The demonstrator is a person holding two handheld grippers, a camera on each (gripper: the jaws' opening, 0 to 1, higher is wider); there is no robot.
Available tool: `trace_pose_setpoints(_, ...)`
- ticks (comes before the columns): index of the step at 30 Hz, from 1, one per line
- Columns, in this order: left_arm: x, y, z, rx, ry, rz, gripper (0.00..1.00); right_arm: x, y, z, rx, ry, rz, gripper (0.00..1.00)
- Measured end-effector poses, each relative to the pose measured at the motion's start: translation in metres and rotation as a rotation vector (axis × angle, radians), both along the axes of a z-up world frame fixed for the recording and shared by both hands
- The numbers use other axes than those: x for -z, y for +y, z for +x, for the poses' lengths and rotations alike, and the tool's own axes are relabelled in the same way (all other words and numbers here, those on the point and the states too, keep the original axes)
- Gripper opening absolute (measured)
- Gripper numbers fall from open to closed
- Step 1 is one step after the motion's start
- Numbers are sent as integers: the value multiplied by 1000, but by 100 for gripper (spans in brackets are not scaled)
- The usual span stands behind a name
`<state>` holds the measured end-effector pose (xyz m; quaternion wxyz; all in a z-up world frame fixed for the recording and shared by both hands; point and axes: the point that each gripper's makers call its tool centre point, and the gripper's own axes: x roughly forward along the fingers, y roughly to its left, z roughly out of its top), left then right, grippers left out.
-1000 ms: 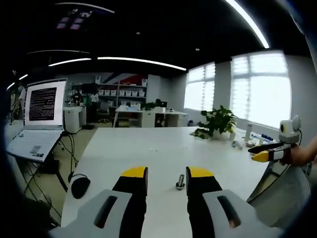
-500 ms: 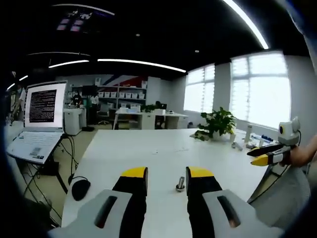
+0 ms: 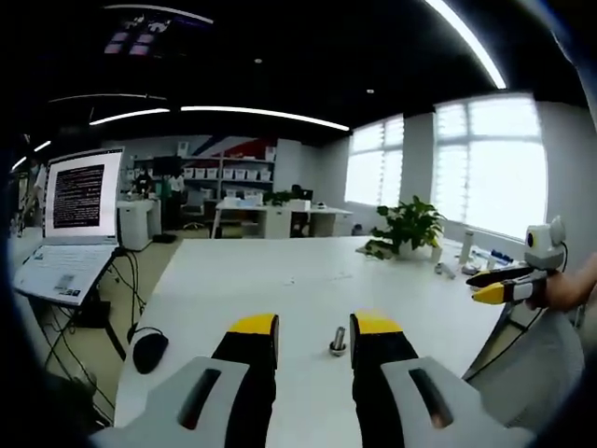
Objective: Place the washer onto the threaded stud by aligning its center hole with the stud, sliding it down to the base, and recovering from edge contact or off-axis alignment until the washer reaches the visible bottom stop.
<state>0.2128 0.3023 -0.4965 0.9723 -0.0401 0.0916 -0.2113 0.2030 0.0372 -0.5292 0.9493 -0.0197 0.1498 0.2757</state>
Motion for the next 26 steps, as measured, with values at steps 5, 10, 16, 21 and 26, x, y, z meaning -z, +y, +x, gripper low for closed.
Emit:
trace_pose_setpoints(5,-2,-1,-1,0,-9,-5,29,-4,-2,-1,6,-25,-4,46)
trace_pose_setpoints(10,0,-2,0,4,-1,6,29,-9,0,0,6,-50,-8,46)
trace_pose_setpoints(16,1,0,0,3,0,8,29,-6,1,0,0,-41,-15,46)
trace_pose_setpoints(21,1,-1,0,11,3,-1,29,-2,1,0,-1,-29,-31,46)
trace_pose_setpoints(26,5,-5,0,34,15,7,29,-3,-2,1,13,-32,-26,46)
